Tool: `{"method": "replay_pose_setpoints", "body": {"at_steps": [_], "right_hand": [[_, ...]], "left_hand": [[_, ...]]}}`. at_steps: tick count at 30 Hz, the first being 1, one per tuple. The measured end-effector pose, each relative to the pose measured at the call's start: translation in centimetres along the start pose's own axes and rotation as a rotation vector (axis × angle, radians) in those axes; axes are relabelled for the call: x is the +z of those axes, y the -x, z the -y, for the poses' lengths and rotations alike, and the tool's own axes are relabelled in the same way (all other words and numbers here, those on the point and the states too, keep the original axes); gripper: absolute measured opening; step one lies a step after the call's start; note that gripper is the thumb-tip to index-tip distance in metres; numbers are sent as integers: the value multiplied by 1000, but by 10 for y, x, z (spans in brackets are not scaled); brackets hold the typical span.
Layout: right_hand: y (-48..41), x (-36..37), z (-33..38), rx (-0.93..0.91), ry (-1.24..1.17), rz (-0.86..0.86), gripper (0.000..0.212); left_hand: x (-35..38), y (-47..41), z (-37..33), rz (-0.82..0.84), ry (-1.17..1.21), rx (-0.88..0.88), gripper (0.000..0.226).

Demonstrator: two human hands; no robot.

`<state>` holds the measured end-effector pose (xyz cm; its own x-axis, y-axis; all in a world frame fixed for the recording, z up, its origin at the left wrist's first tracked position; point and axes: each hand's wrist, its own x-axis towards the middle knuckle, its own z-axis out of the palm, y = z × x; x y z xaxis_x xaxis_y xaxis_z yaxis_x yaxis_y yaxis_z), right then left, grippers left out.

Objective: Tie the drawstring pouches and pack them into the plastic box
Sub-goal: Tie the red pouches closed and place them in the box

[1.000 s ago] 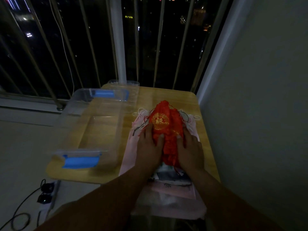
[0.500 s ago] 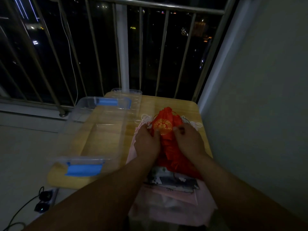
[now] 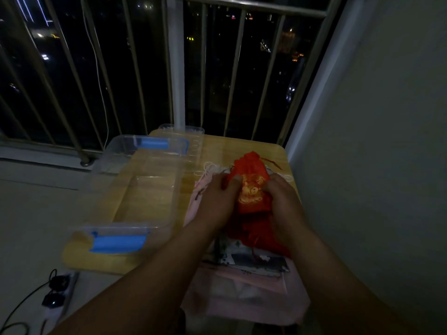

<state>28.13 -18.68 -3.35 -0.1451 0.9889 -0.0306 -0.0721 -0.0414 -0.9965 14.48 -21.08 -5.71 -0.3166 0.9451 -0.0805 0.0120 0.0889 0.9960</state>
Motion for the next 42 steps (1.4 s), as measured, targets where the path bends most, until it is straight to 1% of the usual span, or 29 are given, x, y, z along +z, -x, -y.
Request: {"method": "replay_pose_setpoints", "body": {"at_steps": [1,2,3,5,7,8,11,14,16,18,20,21,25,29,31,34,36,38,42], "right_hand": [[7,0,0,16,-73,19,39],[12,-1,0,31,-109,27,43],[17,-2,-2,43,-114,31,42],[24,-7,-9,39,-37,37,30],[34,-12,-12,16,58,70,15],[36,-14,-14,3,104,82,12],[38,-14,-14,-21,159,135,25],[35,-11,-13,-59,211,84,17],[32,-10,-12,-96,305,82,14],[32,-9,-8,-105,357,147,15],[34,-8,-5,-55,279,200,14],[35,-7,-6,-21,214,199,14],[34,-9,-17,5,124,52,20],[31,-11,-25,88,30,22,20],[25,-14,-26,132,-82,15,19],[14,-22,-29,197,-280,-39,23],[8,-29,-30,250,-345,-61,26],[6,-35,-31,288,-406,-77,24],[11,-37,-35,325,-525,-100,23]], "left_hand": [[-1,4,-2,54,64,-44,48],[-3,8,-5,101,125,-67,48],[-4,13,-6,130,160,-65,40],[-8,20,-5,132,177,-31,24],[-11,29,-2,109,126,22,23],[-11,31,1,108,81,48,23],[-10,35,-2,172,8,82,25],[-12,40,-6,212,59,91,26],[-16,43,0,195,140,55,20],[-17,44,7,123,199,29,19],[-17,42,15,39,211,17,19],[-17,41,18,13,210,9,19],[-17,40,35,4,205,-40,24],[-13,35,37,-16,244,-75,26],[-9,31,32,-43,304,-103,27],[-6,25,31,-64,454,-158,31],[-5,22,32,-87,559,-222,34],[-4,21,32,-104,659,-265,36],[0,25,31,-149,691,-261,43]]}}
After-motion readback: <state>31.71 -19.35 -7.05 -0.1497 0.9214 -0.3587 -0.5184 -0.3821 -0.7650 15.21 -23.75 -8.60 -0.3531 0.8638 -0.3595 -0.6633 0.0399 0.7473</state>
